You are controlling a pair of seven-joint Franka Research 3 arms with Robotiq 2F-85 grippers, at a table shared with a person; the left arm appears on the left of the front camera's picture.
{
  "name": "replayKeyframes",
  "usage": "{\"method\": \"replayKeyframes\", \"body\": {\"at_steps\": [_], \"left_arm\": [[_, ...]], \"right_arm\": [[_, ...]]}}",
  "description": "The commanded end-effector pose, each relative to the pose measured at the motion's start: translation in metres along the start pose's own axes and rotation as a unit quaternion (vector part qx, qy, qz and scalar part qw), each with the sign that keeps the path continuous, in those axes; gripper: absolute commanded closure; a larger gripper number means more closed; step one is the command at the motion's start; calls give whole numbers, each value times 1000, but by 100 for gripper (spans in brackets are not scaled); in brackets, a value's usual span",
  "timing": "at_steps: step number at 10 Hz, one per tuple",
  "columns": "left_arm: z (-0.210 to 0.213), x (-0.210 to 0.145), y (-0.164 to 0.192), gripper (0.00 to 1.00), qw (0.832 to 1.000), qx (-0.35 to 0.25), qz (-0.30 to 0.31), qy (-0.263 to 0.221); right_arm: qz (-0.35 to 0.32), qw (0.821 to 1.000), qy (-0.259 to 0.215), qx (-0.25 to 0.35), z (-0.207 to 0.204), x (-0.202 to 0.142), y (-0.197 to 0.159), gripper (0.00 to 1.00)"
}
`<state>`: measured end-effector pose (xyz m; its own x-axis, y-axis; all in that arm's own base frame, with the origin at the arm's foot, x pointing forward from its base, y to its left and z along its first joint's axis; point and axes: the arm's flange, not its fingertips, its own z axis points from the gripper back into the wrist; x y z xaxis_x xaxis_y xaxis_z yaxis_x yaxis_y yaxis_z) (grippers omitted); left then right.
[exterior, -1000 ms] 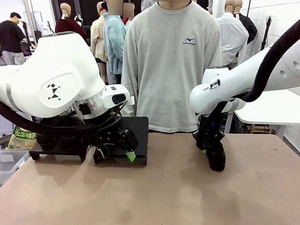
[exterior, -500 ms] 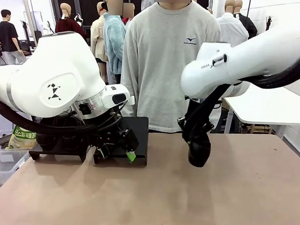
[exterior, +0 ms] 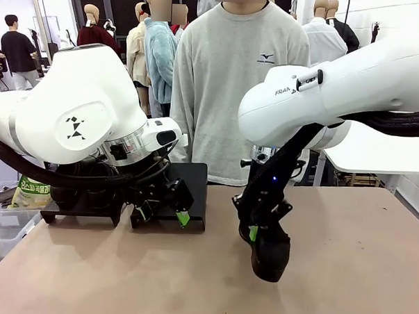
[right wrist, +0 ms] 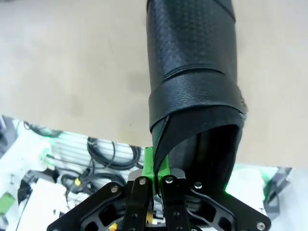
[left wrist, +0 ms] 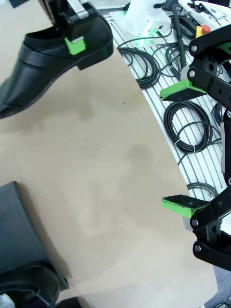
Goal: Organize the shoes by placing them on the stand.
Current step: Pick up one Shoe and place it in the middle of the table.
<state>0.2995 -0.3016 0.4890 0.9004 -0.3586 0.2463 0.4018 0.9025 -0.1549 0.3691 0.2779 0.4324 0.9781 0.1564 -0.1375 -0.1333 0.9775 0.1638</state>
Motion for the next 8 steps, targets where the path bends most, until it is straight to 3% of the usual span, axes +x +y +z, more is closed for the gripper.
{"method": "replayKeyframes", "body": {"at_steps": [1, 8], "left_arm": [[2, 0, 1, 0, 1000, -5, -1, 4], [2, 0, 1, 0, 1000, -5, -1, 4]], "right_arm": [[9, 999, 27, 34, -4, 6, -7, 100], [31, 994, 84, 59, -24, 34, -5, 100]]}}
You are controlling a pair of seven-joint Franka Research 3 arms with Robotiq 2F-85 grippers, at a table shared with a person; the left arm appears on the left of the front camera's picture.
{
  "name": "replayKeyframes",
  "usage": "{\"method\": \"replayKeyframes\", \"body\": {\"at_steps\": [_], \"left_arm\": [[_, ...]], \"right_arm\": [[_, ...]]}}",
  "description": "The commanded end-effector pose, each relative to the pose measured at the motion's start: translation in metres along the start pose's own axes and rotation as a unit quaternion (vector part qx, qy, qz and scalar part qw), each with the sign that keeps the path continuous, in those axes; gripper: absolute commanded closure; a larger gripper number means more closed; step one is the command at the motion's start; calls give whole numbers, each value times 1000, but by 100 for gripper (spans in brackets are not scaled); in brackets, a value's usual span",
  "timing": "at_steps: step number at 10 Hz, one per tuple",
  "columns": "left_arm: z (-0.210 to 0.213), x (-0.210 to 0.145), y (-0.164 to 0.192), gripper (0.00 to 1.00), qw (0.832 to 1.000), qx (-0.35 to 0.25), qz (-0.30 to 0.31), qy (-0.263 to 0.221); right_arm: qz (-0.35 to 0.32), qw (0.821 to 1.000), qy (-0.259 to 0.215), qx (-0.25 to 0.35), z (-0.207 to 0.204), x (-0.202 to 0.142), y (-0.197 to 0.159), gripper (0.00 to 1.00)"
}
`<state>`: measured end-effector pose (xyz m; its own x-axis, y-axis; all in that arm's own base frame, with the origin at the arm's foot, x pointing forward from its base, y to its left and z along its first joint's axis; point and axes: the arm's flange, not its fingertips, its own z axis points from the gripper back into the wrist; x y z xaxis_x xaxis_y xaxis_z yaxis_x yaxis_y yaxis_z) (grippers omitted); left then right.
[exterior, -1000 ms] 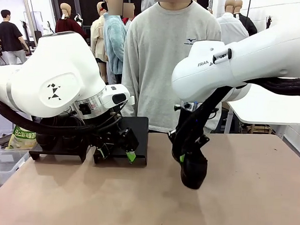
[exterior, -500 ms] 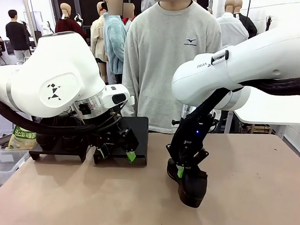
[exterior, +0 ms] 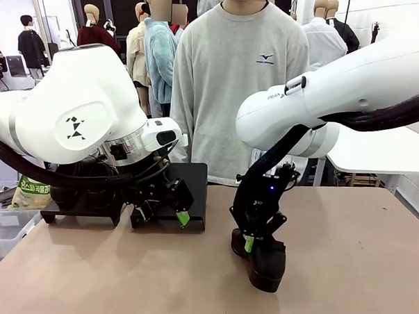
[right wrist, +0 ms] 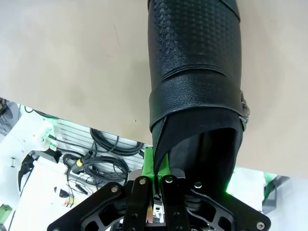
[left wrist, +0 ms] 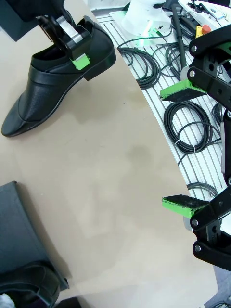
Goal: Organize the shoes by placing them on the stand.
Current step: Pick up one Shoe and place it in the middle of the table.
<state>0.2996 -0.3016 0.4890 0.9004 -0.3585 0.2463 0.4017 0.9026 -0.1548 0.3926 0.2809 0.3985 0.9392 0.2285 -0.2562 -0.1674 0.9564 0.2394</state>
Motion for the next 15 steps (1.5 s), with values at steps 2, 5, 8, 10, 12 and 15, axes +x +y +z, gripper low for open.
{"method": "replayKeyframes", "body": {"at_steps": [2, 5, 8, 10, 12, 15], "left_arm": [[2, 0, 1, 0, 1000, -5, -1, 4], [2, 0, 1, 0, 1000, -5, -1, 4], [2, 0, 1, 0, 1000, -5, -1, 4], [2, 0, 1, 0, 1000, -5, -1, 4], [2, 0, 1, 0, 1000, -5, -1, 4], [2, 0, 1, 0, 1000, -5, -1, 4]], "right_arm": [[28, 998, 29, 47, 7, 12, 0, 85], [33, 996, 62, 60, 7, 22, -3, 26], [32, 995, 67, 72, 9, 26, -7, 0], [37, 994, 62, 81, 12, 23, -9, 0], [42, 994, 61, 83, 12, 20, -9, 0], [32, 996, 58, 63, 11, 24, -7, 0]]}}
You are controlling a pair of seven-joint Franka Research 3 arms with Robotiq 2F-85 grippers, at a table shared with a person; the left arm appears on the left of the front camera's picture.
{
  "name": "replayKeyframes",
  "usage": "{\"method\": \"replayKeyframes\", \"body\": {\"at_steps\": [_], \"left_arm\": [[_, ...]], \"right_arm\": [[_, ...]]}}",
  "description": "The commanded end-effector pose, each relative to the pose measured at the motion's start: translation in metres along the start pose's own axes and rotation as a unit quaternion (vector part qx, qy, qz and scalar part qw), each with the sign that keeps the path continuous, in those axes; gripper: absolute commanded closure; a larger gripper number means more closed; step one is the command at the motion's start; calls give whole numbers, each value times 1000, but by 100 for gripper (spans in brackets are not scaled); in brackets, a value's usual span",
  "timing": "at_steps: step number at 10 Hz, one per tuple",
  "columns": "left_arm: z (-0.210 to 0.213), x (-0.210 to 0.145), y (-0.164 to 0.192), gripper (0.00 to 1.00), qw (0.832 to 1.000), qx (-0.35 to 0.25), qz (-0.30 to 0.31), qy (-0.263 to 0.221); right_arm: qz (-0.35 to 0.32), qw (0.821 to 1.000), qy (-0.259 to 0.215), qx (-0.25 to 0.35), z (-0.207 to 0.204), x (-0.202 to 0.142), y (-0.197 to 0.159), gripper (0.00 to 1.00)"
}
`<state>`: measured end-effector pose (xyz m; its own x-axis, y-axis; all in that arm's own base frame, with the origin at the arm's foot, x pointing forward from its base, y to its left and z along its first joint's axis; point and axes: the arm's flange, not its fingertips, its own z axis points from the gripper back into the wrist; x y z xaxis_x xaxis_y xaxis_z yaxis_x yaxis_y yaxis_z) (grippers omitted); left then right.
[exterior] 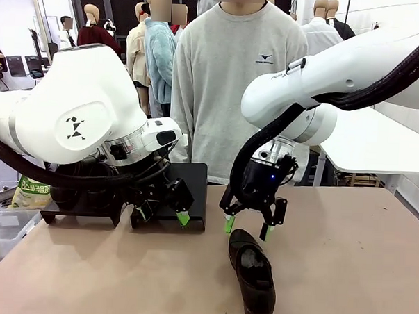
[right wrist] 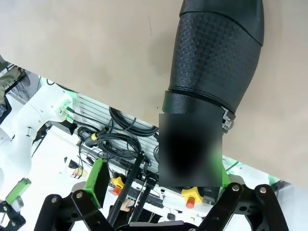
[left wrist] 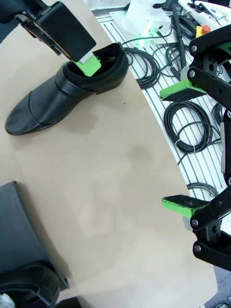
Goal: Organize the shoes by placing them on the stand.
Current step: Place the Shoe from the middle of the table onto the Shoes Stand.
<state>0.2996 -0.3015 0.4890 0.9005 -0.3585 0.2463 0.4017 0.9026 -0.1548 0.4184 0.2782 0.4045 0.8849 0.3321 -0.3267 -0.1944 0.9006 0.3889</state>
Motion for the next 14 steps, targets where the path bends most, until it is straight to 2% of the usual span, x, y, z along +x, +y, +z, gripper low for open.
{"method": "replayKeyframes", "body": {"at_steps": [1, 5, 7, 8, 10, 13, 14], "left_arm": [[2, 0, 1, 0, 1000, -5, -1, 4], [2, 0, 1, 0, 1000, -5, -1, 4], [2, 0, 1, 0, 1000, -5, -1, 4], [2, 0, 1, 0, 1000, -5, -1, 4], [2, 0, 1, 0, 1000, -5, -1, 4], [2, 0, 1, 0, 1000, -5, -1, 4], [2, 0, 1, 0, 1000, -5, -1, 4]], "right_arm": [[-11, 1000, 4, -5, -2, 2, -2, 0], [-2, 1000, 2, 0, -2, 1, -1, 0], [64, 995, 46, -61, 45, -30, -9, 0], [91, 990, 60, -91, 63, -41, -20, 0], [78, 987, 78, -115, 96, -48, -60, 0], [101, 988, 86, -84, 114, -54, -121, 0], [105, 988, 81, -80, 115, -57, -131, 0]]}}
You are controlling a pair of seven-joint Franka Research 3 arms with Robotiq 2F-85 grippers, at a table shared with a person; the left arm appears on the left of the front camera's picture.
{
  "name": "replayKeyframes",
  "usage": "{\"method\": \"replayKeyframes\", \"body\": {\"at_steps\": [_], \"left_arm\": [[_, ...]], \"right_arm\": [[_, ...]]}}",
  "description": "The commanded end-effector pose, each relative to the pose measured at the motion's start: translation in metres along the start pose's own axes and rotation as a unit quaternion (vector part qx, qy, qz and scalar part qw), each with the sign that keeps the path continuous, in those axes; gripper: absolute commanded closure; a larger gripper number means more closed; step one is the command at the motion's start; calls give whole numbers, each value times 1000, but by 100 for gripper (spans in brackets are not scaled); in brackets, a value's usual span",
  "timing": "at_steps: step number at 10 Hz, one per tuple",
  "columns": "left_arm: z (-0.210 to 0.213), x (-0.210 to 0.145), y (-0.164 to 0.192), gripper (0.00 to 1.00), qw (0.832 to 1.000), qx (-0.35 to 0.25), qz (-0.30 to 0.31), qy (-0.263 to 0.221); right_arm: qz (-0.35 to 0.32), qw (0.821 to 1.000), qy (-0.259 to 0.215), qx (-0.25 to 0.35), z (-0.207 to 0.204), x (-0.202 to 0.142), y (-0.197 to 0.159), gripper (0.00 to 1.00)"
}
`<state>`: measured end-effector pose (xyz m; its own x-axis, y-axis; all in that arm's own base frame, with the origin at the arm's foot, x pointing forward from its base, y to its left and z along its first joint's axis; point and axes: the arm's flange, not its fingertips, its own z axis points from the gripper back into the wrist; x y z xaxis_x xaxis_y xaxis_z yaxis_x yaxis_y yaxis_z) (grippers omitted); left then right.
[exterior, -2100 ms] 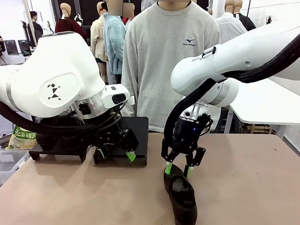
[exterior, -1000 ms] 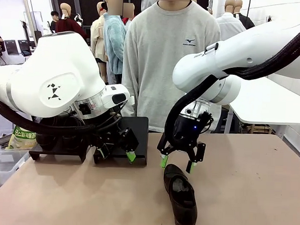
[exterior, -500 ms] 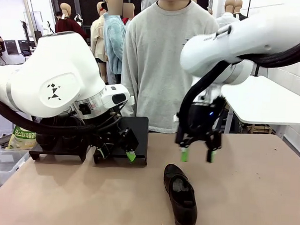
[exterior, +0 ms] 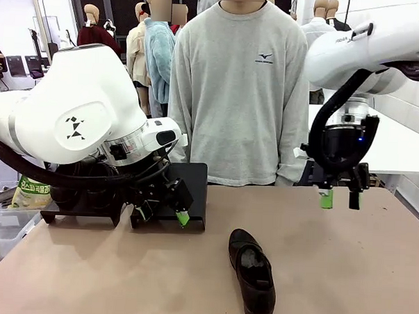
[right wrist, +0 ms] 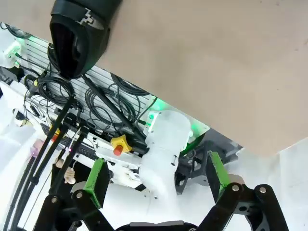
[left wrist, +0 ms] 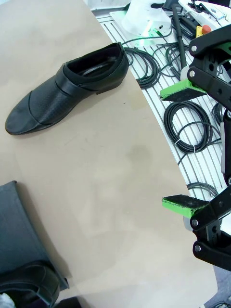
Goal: Organize the shoes by placing them on the stand.
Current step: Place the Shoe from the middle of the table onto the Shoes Stand.
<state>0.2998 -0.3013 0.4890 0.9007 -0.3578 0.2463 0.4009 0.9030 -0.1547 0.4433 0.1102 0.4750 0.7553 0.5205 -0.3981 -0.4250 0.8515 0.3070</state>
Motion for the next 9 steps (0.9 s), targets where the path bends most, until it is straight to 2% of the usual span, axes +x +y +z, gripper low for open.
{"method": "replayKeyframes", "body": {"at_steps": [1, 2, 3, 5, 6, 7, 9], "left_arm": [[2, 0, 1, 0, 1000, -5, -1, 4], [0, 0, 0, 0, 1000, 0, 0, 0], [0, -13, -21, 0, 999, -15, 24, 17], [-7, -25, -57, 0, 995, -68, 59, 43], [-16, -27, -74, 0, 989, -89, 92, 74], [-26, -30, -94, 0, 987, -82, 98, 95], [-52, -30, -121, 0, 987, -57, 111, 97]], "right_arm": [[13, 1000, 0, 4, -6, -3, -4, 0], [4, 1000, -10, 11, -8, -4, -7, 0], [3, 1000, 0, 5, -1, -1, -7, 0], [3, 1000, 0, 5, -1, -1, -7, 0], [3, 1000, 0, 5, -1, -1, -7, 0], [3, 1000, 0, 5, -1, -1, -7, 0], [3, 1000, 0, 5, -1, -1, -7, 0]]}}
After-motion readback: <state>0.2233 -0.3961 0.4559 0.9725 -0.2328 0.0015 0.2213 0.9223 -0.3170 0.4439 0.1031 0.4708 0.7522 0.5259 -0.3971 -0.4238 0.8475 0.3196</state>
